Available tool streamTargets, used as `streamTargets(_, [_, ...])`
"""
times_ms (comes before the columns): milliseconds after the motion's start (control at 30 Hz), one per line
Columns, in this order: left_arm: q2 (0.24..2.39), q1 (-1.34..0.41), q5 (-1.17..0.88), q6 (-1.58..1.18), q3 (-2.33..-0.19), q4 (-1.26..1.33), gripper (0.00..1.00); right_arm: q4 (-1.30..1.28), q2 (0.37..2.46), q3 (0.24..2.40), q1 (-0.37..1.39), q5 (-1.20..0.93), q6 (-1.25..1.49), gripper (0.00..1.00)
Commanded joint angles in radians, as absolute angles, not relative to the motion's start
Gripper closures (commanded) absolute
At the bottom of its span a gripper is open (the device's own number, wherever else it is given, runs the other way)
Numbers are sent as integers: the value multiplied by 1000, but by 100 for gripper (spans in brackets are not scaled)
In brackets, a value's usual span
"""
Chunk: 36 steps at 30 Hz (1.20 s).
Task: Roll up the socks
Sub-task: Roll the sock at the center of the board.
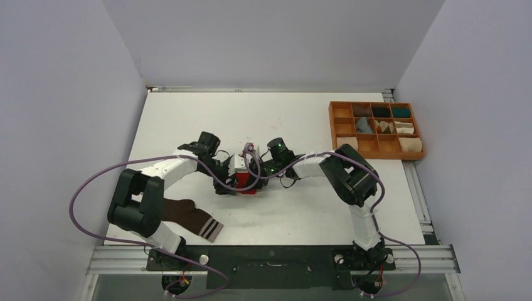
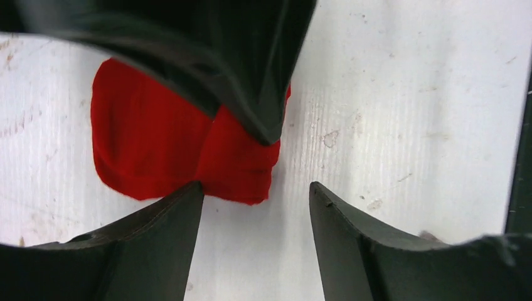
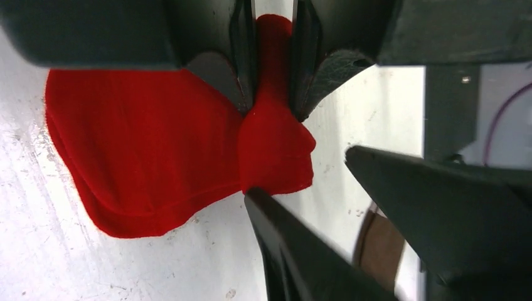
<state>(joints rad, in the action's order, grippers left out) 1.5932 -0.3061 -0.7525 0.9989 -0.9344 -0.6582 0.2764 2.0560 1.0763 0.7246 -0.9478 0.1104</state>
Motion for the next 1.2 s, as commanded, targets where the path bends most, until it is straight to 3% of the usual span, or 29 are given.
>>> streamTargets(0, [1554,-404,-606,1105,-900,-488,40,132,2180,1089,687,-1024,243,93])
streamTargets(133, [1579,-457,-540,1113,-883,-453,33,110,2218,1123,683,-1053,243,93])
streamTargets(433, [1574,-494,-483,1086,-847,-381,36,33,2246,1189,681,-1045,219,91])
streamTargets(500, [1588,-509,-456,1070,-857,-397,44,32,2235,1195,681,-1042,217,87])
streamTargets(633, [1638,-525,-469,963,-911,-492,78,-42,2188,1216,663,-1008,168,64])
streamTargets(733, [1683,-520,-505,870,-937,-565,99,-45,2135,1203,645,-1000,159,54])
streamTargets(967, [1783,-457,-620,829,-1006,-737,100,-9,1994,1135,612,-993,139,40])
streamTargets(1167, [1861,-390,-662,839,-1063,-825,100,149,1879,1000,552,-949,191,36])
